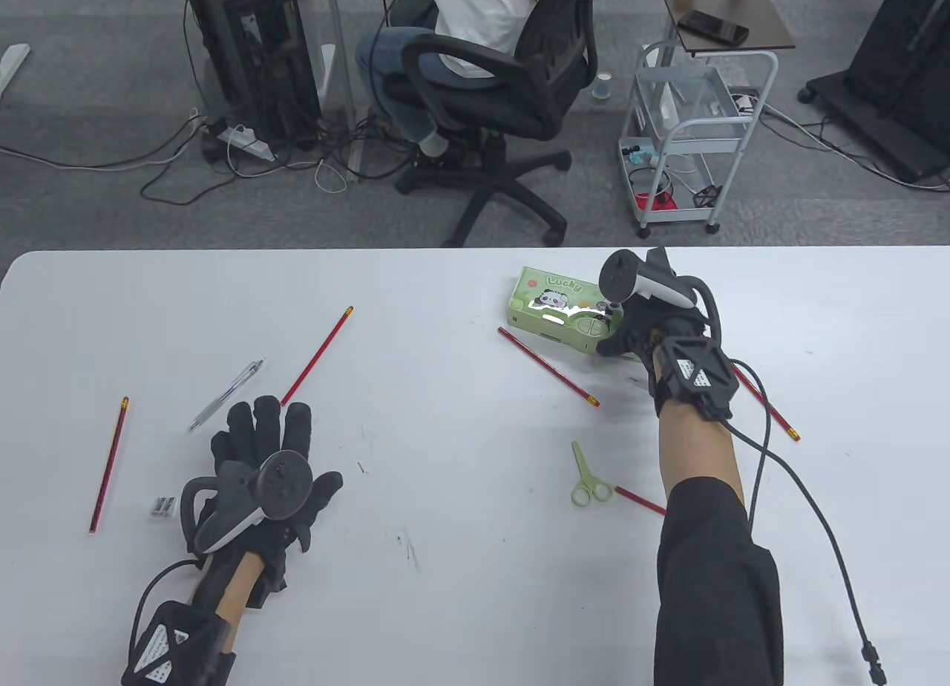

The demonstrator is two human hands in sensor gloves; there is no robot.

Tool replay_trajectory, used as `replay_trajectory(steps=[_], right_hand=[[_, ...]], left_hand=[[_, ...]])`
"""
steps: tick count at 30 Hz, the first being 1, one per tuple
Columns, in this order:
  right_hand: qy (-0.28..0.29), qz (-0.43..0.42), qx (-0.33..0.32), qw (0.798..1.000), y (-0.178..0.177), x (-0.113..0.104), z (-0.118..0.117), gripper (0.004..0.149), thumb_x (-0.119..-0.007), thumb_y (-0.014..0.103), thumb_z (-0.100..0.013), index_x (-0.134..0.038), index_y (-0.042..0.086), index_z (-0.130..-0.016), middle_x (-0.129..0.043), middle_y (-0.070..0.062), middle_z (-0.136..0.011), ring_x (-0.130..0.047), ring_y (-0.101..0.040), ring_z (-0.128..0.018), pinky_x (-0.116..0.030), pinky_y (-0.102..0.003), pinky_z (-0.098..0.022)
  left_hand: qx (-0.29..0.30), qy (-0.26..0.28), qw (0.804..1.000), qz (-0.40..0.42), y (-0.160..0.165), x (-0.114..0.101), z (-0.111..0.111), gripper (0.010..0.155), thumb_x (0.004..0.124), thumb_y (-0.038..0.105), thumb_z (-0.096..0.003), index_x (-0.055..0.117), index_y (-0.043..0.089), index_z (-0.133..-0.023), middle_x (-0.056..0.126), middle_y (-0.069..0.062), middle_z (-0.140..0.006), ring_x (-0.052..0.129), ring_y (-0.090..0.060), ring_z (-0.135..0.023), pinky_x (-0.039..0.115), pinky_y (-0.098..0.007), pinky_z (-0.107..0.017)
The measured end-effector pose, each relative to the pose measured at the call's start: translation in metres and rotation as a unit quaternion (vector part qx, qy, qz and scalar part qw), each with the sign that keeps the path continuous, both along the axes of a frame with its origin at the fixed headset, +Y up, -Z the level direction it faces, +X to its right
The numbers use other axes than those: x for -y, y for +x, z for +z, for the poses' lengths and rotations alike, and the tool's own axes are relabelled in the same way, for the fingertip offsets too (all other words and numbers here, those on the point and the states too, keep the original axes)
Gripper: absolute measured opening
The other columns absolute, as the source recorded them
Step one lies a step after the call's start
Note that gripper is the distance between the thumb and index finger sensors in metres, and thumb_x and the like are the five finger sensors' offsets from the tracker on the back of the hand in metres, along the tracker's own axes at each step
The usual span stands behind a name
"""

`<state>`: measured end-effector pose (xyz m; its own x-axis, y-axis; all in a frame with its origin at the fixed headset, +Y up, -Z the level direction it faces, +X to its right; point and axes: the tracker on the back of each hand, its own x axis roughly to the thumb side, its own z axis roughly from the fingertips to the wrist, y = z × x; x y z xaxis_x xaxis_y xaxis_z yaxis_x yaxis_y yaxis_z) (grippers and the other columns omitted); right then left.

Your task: Organize multifunction pencil case

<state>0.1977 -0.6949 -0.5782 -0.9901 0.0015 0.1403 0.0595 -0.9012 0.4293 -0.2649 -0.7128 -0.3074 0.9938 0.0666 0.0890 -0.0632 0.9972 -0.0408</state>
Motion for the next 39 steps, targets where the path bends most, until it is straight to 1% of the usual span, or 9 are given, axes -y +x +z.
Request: replay_trajectory(steps=[7, 10, 16, 24, 25, 28, 30, 35, 39], right_hand=[[-0.041, 0.018, -0.004, 0.999, 0.002, 0.014, -0.017, 0.123, -0.086, 0.050, -0.042, 0.006, -0.002, -0.106, 0.000, -0.042, -0.106, -0.006, -0.069, -0.095, -0.020, -0.077, -0.066], [-0.050, 0.015, -0.003, 0.999, 0.003, 0.023, -0.018, 0.123, -0.087, 0.048, -0.043, 0.005, -0.002, -0.106, -0.007, -0.039, -0.109, -0.013, -0.068, -0.099, -0.023, -0.076, -0.068], [0.037, 0.008, -0.032, 0.999, 0.006, 0.017, -0.016, 0.122, -0.094, 0.053, -0.035, -0.015, 0.001, -0.112, -0.031, -0.034, -0.114, -0.042, -0.061, -0.102, -0.038, -0.072, -0.071], [0.114, -0.064, -0.029, 0.991, 0.009, -0.007, -0.003, 0.118, -0.098, 0.054, -0.033, -0.034, -0.004, -0.113, -0.045, -0.037, -0.112, -0.053, -0.062, -0.097, -0.042, -0.074, -0.070], [0.134, -0.067, -0.028, 0.988, 0.010, -0.013, 0.001, 0.118, -0.098, 0.054, -0.033, -0.034, -0.004, -0.113, -0.046, -0.037, -0.111, -0.054, -0.062, -0.097, -0.043, -0.074, -0.070], [0.139, -0.105, -0.026, 0.984, 0.010, -0.028, 0.012, 0.117, -0.098, 0.054, -0.034, -0.035, -0.005, -0.113, -0.045, -0.038, -0.111, -0.054, -0.063, -0.096, -0.043, -0.075, -0.069], [0.155, -0.094, -0.043, 0.982, 0.005, -0.041, 0.023, 0.117, -0.097, 0.055, -0.034, -0.035, -0.005, -0.113, -0.045, -0.038, -0.111, -0.055, -0.063, -0.096, -0.044, -0.075, -0.069], [0.174, -0.083, -0.087, 0.977, -0.023, -0.070, 0.066, 0.116, -0.097, 0.055, -0.034, -0.036, -0.005, -0.113, -0.047, -0.038, -0.111, -0.056, -0.063, -0.096, -0.045, -0.075, -0.069], [0.181, -0.094, -0.110, 0.973, -0.052, -0.075, 0.102, 0.116, -0.097, 0.056, -0.035, -0.037, -0.005, -0.113, -0.048, -0.038, -0.111, -0.057, -0.063, -0.095, -0.045, -0.075, -0.069]], left_hand=[[-0.014, 0.001, 1.000, 0.001, -0.007, 0.000, 0.000, 0.092, 0.060, 0.065, -0.0446, 0.011, 0.023, -0.110, 0.011, -0.024, -0.118, 0.010, -0.058, -0.105, 0.027, -0.076, -0.069], [-0.016, -0.002, 1.000, -0.002, -0.007, -0.001, 0.000, 0.092, 0.060, 0.066, -0.0445, 0.011, 0.023, -0.110, 0.011, -0.024, -0.118, 0.010, -0.057, -0.105, 0.027, -0.076, -0.069], [-0.016, -0.001, 1.000, 0.000, -0.007, 0.000, 0.000, 0.092, 0.060, 0.065, -0.0445, 0.011, 0.023, -0.110, 0.011, -0.024, -0.118, 0.010, -0.057, -0.105, 0.027, -0.076, -0.069], [-0.014, 0.000, 1.000, 0.005, -0.008, 0.000, 0.000, 0.093, 0.060, 0.065, -0.0444, 0.011, 0.023, -0.110, 0.011, -0.024, -0.118, 0.010, -0.057, -0.105, 0.027, -0.076, -0.069], [-0.013, 0.001, 1.000, 0.006, -0.008, 0.000, 0.001, 0.093, 0.060, 0.065, -0.0445, 0.011, 0.023, -0.110, 0.011, -0.024, -0.118, 0.010, -0.057, -0.105, 0.027, -0.076, -0.069], [-0.011, 0.005, 1.000, 0.011, -0.009, -0.002, 0.001, 0.093, 0.060, 0.065, -0.0444, 0.011, 0.023, -0.110, 0.011, -0.024, -0.118, 0.010, -0.057, -0.105, 0.027, -0.076, -0.069], [-0.010, 0.005, 1.000, 0.015, -0.009, -0.002, 0.002, 0.093, 0.060, 0.065, -0.0444, 0.011, 0.023, -0.110, 0.011, -0.024, -0.118, 0.010, -0.057, -0.105, 0.027, -0.076, -0.069], [-0.005, 0.009, 1.000, 0.022, -0.010, -0.005, 0.003, 0.093, 0.060, 0.065, -0.0445, 0.011, 0.023, -0.110, 0.011, -0.024, -0.118, 0.010, -0.057, -0.105, 0.027, -0.076, -0.069], [-0.003, 0.013, 0.999, 0.035, -0.013, -0.008, 0.005, 0.092, 0.061, 0.065, -0.0447, 0.011, 0.022, -0.110, 0.011, -0.024, -0.118, 0.010, -0.057, -0.105, 0.027, -0.076, -0.069]])
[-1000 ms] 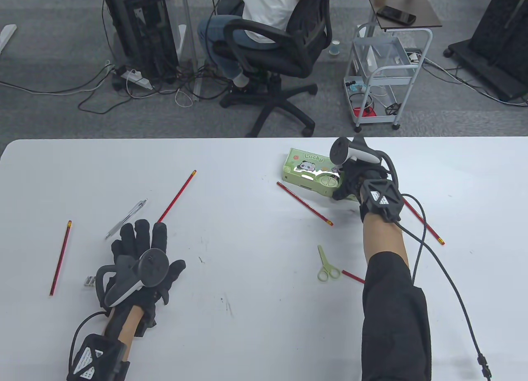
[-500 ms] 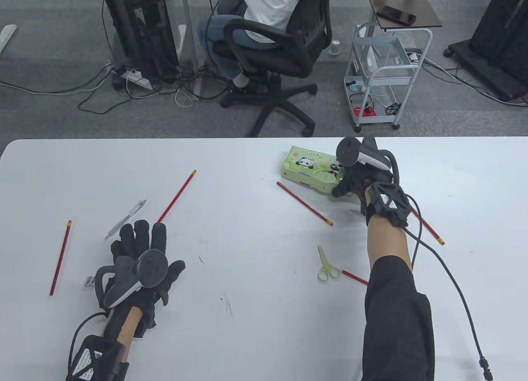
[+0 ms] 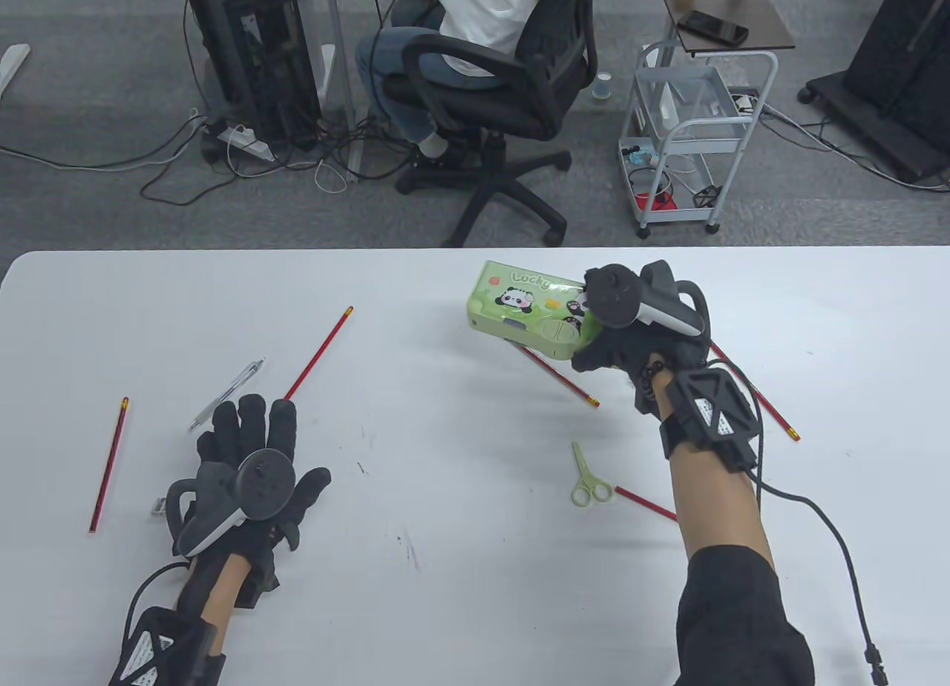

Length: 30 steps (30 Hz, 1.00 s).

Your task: Organize multifunction pencil case

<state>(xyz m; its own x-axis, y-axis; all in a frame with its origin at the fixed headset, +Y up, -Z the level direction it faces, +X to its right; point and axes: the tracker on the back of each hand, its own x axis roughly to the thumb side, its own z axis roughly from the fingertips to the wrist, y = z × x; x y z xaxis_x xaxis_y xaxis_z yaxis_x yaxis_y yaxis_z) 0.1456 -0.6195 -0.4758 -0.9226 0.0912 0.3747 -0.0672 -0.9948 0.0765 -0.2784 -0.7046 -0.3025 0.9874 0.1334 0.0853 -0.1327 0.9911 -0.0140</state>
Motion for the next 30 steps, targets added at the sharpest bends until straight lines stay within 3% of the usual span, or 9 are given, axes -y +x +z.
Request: replay_trajectory(steps=[6, 15, 25, 30], right_hand=[[-0.008, -0.004, -0.048, 0.999, -0.062, 0.023, 0.047, 0.115, -0.097, 0.056, -0.035, -0.038, -0.005, -0.113, -0.048, -0.038, -0.111, -0.057, -0.063, -0.095, -0.045, -0.075, -0.069], [-0.048, 0.030, -0.116, 0.992, -0.136, 0.082, 0.071, 0.114, -0.097, 0.054, -0.035, -0.038, -0.004, -0.113, -0.048, -0.037, -0.111, -0.057, -0.062, -0.096, -0.044, -0.074, -0.069], [-0.080, 0.057, -0.126, 0.987, -0.147, 0.105, 0.073, 0.113, -0.095, 0.049, -0.039, -0.027, -0.001, -0.113, -0.037, -0.032, -0.114, -0.047, -0.060, -0.102, -0.040, -0.071, -0.070], [-0.096, 0.069, -0.120, 0.986, -0.145, 0.106, 0.076, 0.109, -0.091, 0.046, -0.043, -0.019, 0.001, -0.113, -0.025, -0.033, -0.114, -0.029, -0.062, -0.101, -0.033, -0.072, -0.069]], left_hand=[[0.008, 0.001, 1.000, 0.019, -0.003, -0.004, 0.001, 0.092, 0.061, 0.065, -0.0449, 0.011, 0.022, -0.110, 0.012, -0.024, -0.119, 0.011, -0.057, -0.105, 0.027, -0.076, -0.069], [0.010, -0.007, 0.999, 0.030, -0.006, -0.004, 0.000, 0.092, 0.061, 0.065, -0.0450, 0.012, 0.022, -0.110, 0.012, -0.024, -0.119, 0.011, -0.058, -0.105, 0.027, -0.076, -0.069], [0.014, -0.021, 0.999, 0.023, -0.003, 0.001, -0.003, 0.092, 0.061, 0.065, -0.0451, 0.012, 0.022, -0.110, 0.013, -0.024, -0.119, 0.011, -0.057, -0.105, 0.027, -0.076, -0.069], [0.014, -0.024, 0.999, 0.024, -0.002, 0.001, -0.003, 0.092, 0.061, 0.065, -0.0453, 0.012, 0.022, -0.110, 0.013, -0.024, -0.119, 0.011, -0.058, -0.105, 0.028, -0.076, -0.069]])
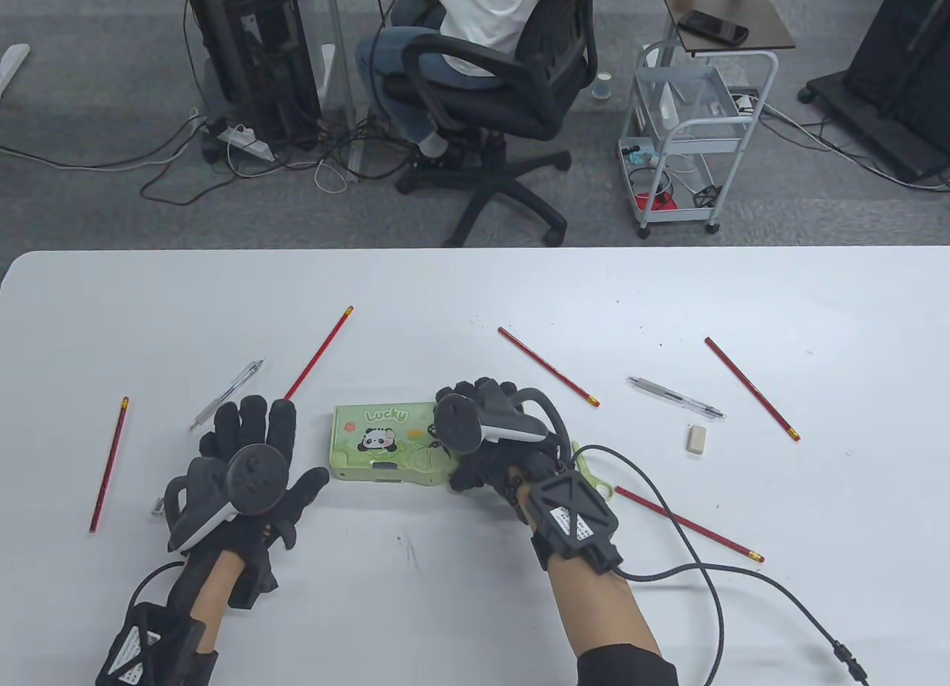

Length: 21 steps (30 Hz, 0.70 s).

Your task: Organize multifunction pencil case

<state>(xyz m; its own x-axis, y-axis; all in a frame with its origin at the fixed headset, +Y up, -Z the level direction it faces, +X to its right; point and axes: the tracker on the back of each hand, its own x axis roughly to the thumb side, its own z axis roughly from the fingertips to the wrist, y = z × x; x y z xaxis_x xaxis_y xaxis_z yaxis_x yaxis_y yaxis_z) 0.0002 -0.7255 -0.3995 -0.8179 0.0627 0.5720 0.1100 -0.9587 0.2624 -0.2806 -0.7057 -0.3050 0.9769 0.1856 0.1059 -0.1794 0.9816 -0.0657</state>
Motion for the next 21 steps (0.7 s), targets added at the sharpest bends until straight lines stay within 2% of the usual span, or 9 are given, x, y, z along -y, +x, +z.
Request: replay_trajectory(steps=[3, 8, 10, 16, 21], right_hand=[[0.003, 0.011, 0.007, 1.000, 0.002, -0.004, 0.004, 0.107, -0.087, 0.046, -0.046, -0.016, 0.001, -0.112, -0.019, -0.037, -0.112, -0.025, -0.066, -0.099, -0.030, -0.075, -0.067], [0.011, 0.025, 0.059, 0.998, 0.020, -0.014, 0.011, 0.107, -0.079, 0.053, -0.046, -0.017, -0.004, -0.112, -0.017, -0.043, -0.109, -0.031, -0.072, -0.096, -0.036, -0.076, -0.067], [0.004, 0.027, 0.091, 0.995, 0.029, -0.016, 0.014, 0.105, -0.079, 0.052, -0.046, -0.020, -0.004, -0.112, -0.018, -0.042, -0.109, -0.033, -0.072, -0.096, -0.039, -0.077, -0.068], [-0.002, -0.018, 0.128, 0.992, 0.036, -0.011, 0.021, 0.093, -0.078, 0.047, -0.047, -0.032, 0.000, -0.113, -0.025, -0.040, -0.110, -0.047, -0.066, -0.098, -0.049, -0.072, -0.069], [0.027, -0.038, 0.143, 0.989, 0.035, -0.006, 0.026, 0.093, -0.082, 0.042, -0.046, -0.035, -0.003, -0.112, -0.028, -0.039, -0.109, -0.053, -0.063, -0.096, -0.055, -0.066, -0.070]], left_hand=[[0.001, -0.003, 1.000, 0.002, 0.001, 0.000, 0.001, 0.092, 0.061, 0.064, -0.0453, 0.012, 0.022, -0.110, 0.013, -0.024, -0.119, 0.015, -0.058, -0.105, 0.028, -0.075, -0.069], [0.002, -0.006, 1.000, 0.011, 0.002, 0.001, 0.001, 0.092, 0.061, 0.064, -0.0455, 0.013, 0.021, -0.110, 0.013, -0.025, -0.118, 0.015, -0.058, -0.105, 0.028, -0.075, -0.069], [0.005, -0.009, 1.000, 0.017, 0.003, 0.002, 0.001, 0.091, 0.061, 0.064, -0.0456, 0.013, 0.021, -0.110, 0.013, -0.024, -0.118, 0.015, -0.058, -0.105, 0.029, -0.075, -0.069], [0.020, -0.015, 0.999, 0.029, 0.010, 0.008, 0.000, 0.091, 0.063, 0.062, -0.0459, 0.015, 0.020, -0.111, 0.015, -0.025, -0.118, 0.017, -0.058, -0.105, 0.031, -0.074, -0.069], [0.028, 0.002, 0.999, 0.037, 0.018, 0.013, -0.005, 0.089, 0.071, 0.055, -0.0464, 0.022, 0.018, -0.111, 0.024, -0.024, -0.119, 0.026, -0.057, -0.106, 0.037, -0.071, -0.071]])
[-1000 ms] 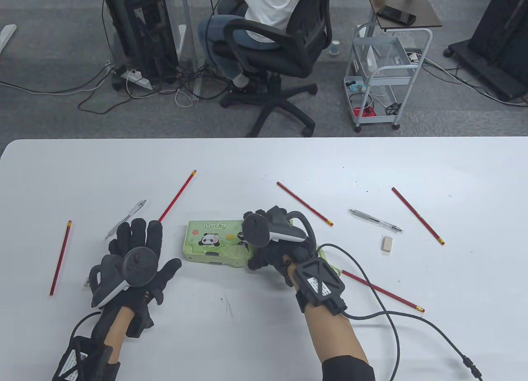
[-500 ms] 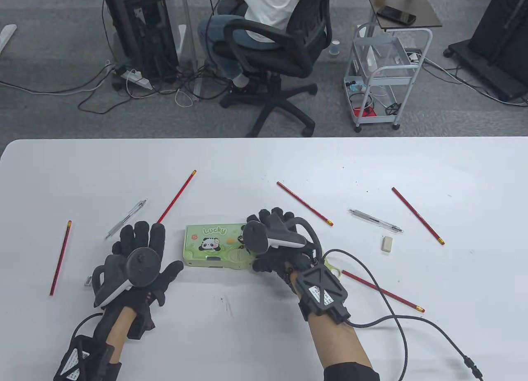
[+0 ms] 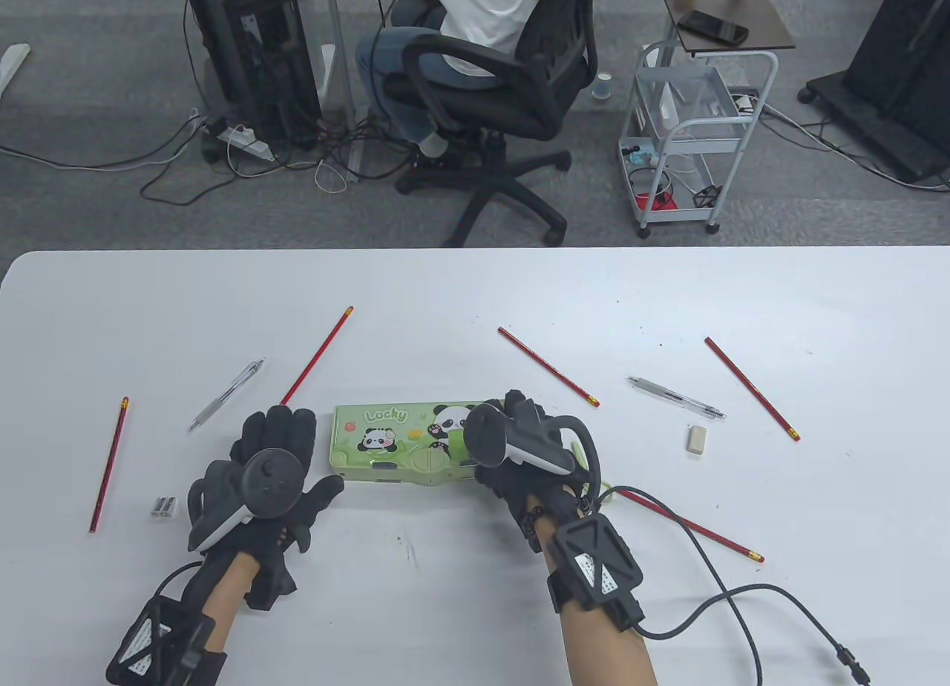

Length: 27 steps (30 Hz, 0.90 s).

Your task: Organize multifunction pencil case

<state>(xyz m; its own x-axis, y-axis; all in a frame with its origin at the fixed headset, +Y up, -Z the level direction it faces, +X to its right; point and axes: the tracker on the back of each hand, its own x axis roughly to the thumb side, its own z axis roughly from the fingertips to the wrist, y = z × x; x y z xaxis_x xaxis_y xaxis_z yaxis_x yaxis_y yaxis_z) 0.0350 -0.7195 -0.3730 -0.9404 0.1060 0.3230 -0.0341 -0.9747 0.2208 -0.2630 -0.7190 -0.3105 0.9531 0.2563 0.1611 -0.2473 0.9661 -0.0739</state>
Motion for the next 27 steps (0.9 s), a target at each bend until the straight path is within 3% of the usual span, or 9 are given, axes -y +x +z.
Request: replay_trajectory(steps=[8, 14, 18, 27], right_hand=[[-0.002, -0.035, 0.015, 0.999, 0.005, 0.004, 0.000, 0.092, -0.086, 0.037, -0.044, -0.036, -0.001, -0.111, -0.027, -0.036, -0.110, -0.053, -0.063, -0.097, -0.057, -0.065, -0.070], [-0.011, -0.040, 0.021, 0.999, 0.006, 0.002, -0.001, 0.091, -0.087, 0.036, -0.044, -0.036, 0.001, -0.112, -0.027, -0.034, -0.110, -0.054, -0.061, -0.097, -0.057, -0.064, -0.070], [-0.008, -0.049, 0.021, 0.999, 0.009, 0.002, -0.003, 0.090, -0.088, 0.035, -0.044, -0.038, 0.003, -0.112, -0.029, -0.032, -0.111, -0.056, -0.059, -0.097, -0.059, -0.062, -0.071], [-0.005, -0.077, 0.022, 0.997, 0.016, -0.001, -0.008, 0.089, -0.092, 0.035, -0.041, -0.046, 0.006, -0.111, -0.035, -0.029, -0.111, -0.063, -0.056, -0.095, -0.063, -0.060, -0.070]], left_hand=[[0.016, 0.021, 0.999, -0.021, 0.029, -0.007, -0.018, 0.086, 0.083, 0.047, -0.0441, 0.038, 0.016, -0.111, 0.044, -0.022, -0.118, 0.052, -0.054, -0.106, 0.052, -0.069, -0.071], [0.021, -0.043, 0.994, -0.101, 0.055, -0.001, -0.045, 0.090, 0.085, 0.051, -0.0396, 0.041, 0.018, -0.111, 0.044, -0.019, -0.120, 0.053, -0.053, -0.107, 0.053, -0.069, -0.072], [0.030, -0.082, 0.993, -0.085, 0.055, 0.005, -0.057, 0.090, 0.084, 0.053, -0.0361, 0.046, 0.018, -0.110, 0.046, -0.019, -0.118, 0.061, -0.050, -0.106, 0.056, -0.068, -0.072], [0.044, -0.021, 0.995, -0.091, 0.052, 0.011, -0.054, 0.092, 0.084, 0.061, -0.0328, 0.053, 0.016, -0.107, 0.055, -0.020, -0.115, 0.068, -0.051, -0.101, 0.061, -0.064, -0.071]])
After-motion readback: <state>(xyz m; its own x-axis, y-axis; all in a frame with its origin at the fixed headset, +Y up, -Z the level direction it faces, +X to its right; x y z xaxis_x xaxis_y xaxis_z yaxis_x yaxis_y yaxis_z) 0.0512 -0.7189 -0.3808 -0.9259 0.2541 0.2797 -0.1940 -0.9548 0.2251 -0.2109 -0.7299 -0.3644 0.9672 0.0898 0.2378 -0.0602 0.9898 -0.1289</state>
